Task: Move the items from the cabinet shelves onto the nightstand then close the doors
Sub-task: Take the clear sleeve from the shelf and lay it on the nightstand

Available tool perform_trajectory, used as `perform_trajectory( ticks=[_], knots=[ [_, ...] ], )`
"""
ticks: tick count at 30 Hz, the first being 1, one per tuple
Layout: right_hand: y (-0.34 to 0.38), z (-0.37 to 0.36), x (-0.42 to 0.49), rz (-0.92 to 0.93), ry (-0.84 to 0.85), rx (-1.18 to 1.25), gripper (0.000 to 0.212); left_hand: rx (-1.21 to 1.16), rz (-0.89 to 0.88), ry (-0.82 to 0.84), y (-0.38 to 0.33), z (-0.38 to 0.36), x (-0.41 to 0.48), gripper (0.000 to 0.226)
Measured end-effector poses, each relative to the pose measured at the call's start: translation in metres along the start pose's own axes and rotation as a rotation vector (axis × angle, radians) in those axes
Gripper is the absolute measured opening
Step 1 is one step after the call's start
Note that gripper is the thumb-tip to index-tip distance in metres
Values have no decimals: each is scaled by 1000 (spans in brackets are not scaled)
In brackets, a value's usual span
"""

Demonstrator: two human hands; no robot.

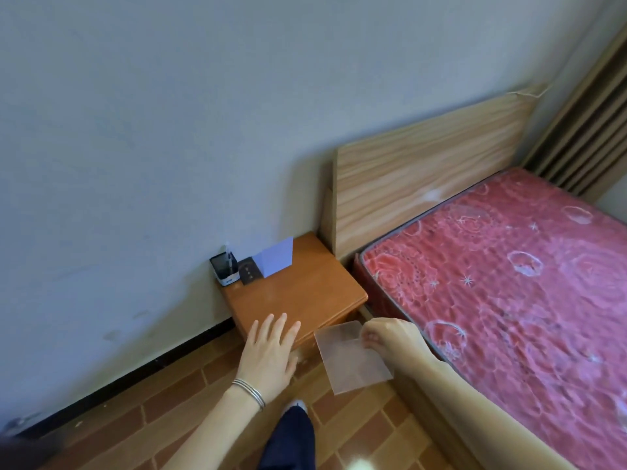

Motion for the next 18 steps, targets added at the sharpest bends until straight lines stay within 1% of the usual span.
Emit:
perform_trajectory(
  ticks=[5, 10, 15, 18],
  knots=[
    [-26, -8, 89, 39, 58, -19, 10, -34, 51, 39, 36, -11, 74, 67],
    [-47, -3, 181, 109, 41, -64, 12, -26, 90, 44, 71, -16, 142, 68],
    [-75, -12, 260, 104, 71, -63, 12, -37, 157, 61, 95, -27, 197, 67],
    [-88, -22, 304, 130, 93, -97, 13, -57, 230, 64, 107, -44, 230, 65]
  ],
)
Point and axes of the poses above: each hand's wrist, its own x-axis towards the middle knuckle, its own z-axis out of the back of the hand, y = z × x, the point moved 4 cm from there along x, towards the middle knuckle, and after that the axes turned 7 degrees about -x, right-handed, at the moved point
